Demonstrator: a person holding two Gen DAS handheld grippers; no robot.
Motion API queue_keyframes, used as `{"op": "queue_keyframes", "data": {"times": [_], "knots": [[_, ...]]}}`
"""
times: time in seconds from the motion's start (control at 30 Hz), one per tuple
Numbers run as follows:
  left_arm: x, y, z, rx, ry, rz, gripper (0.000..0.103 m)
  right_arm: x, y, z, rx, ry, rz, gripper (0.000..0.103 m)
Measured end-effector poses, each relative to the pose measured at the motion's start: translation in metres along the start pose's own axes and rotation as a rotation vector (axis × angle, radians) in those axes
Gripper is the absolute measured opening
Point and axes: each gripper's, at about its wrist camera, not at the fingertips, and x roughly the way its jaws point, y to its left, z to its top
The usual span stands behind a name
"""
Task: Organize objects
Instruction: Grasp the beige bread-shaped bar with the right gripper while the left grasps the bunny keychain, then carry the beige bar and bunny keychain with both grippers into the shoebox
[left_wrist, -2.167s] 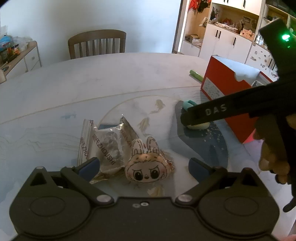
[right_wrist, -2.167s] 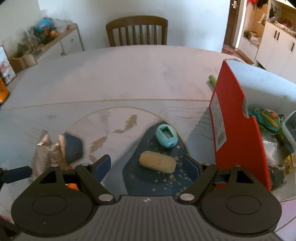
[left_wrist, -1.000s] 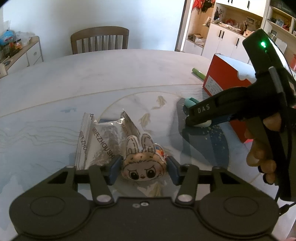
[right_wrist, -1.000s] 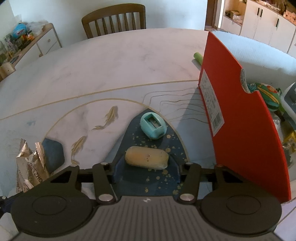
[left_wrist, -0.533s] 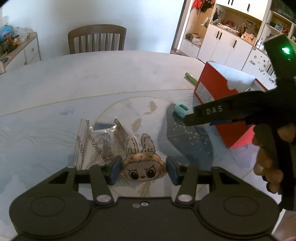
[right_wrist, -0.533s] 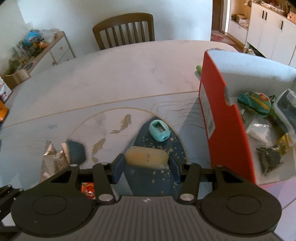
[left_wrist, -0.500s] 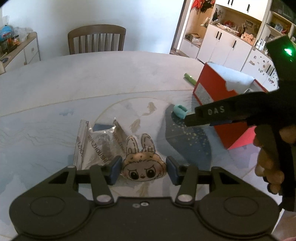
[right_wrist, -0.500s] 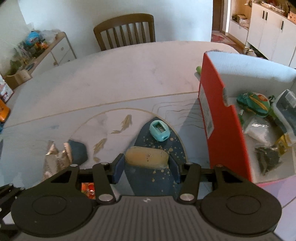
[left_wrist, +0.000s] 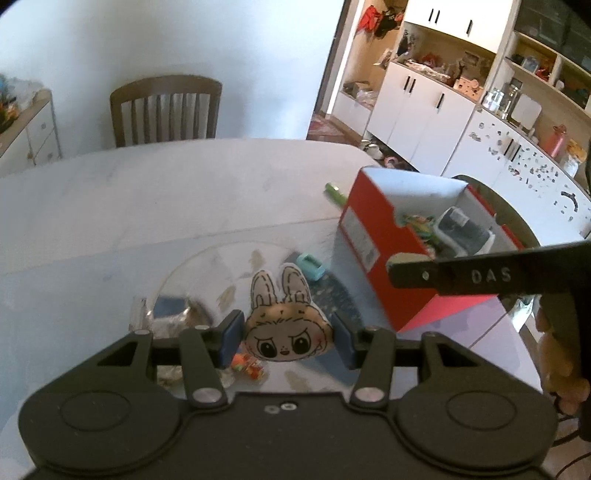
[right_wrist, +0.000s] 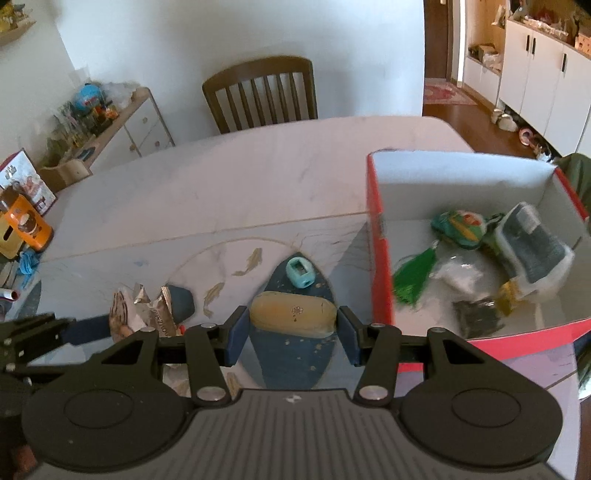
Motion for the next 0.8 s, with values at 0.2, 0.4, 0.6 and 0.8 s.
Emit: {"op": "queue_keyframes", "data": {"times": [0.2, 0.4, 0.6, 0.8], "knots": [[-0.003, -0.029, 0.022, 0.042, -0.016, -0.024, 0.050, -0.027, -0.026, 0.000, -0.006, -0.037, -0.008, 0.051], [0.006, -0.061, 0.041, 0.074, -0.020, -0.050, 0.050, -0.047, -0.060, 0.001, -0.013, -0.066, -0.037, 0.051], [0.020, -0.097, 0.054, 0.121, -0.018, -0.060, 0.050, -0.054, -0.103, 0.003, 0.013, -0.069, -0.069, 0.051], [0.042, -0.124, 0.064, 0.147, 0.000, -0.058, 0.050, -0.054, -0.142, 0.006, 0.013, -0.064, -0.094, 0.051]]}}
